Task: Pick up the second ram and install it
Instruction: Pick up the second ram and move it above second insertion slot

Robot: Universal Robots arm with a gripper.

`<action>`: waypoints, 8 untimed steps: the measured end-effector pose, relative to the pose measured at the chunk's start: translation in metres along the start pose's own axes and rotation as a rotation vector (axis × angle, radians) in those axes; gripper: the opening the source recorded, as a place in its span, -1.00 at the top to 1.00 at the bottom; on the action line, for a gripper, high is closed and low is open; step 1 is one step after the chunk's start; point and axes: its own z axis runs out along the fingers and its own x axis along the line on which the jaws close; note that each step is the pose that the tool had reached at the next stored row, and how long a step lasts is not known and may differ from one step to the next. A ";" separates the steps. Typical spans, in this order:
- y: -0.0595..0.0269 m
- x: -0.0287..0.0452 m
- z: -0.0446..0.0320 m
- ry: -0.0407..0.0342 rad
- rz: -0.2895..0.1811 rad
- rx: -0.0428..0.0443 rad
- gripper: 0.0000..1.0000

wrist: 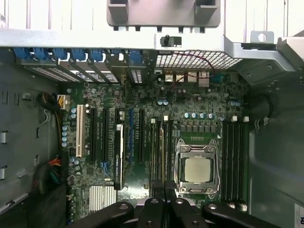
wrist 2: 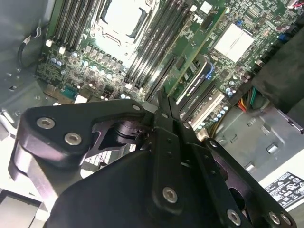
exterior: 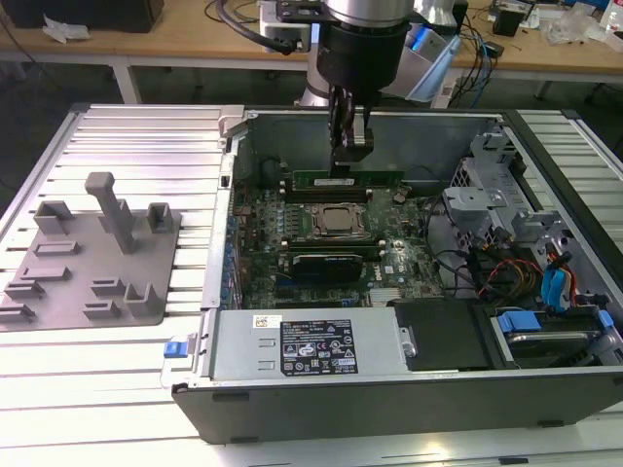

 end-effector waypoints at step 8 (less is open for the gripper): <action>0.0013 -0.0003 0.0142 -0.0206 0.001 0.0003 0.82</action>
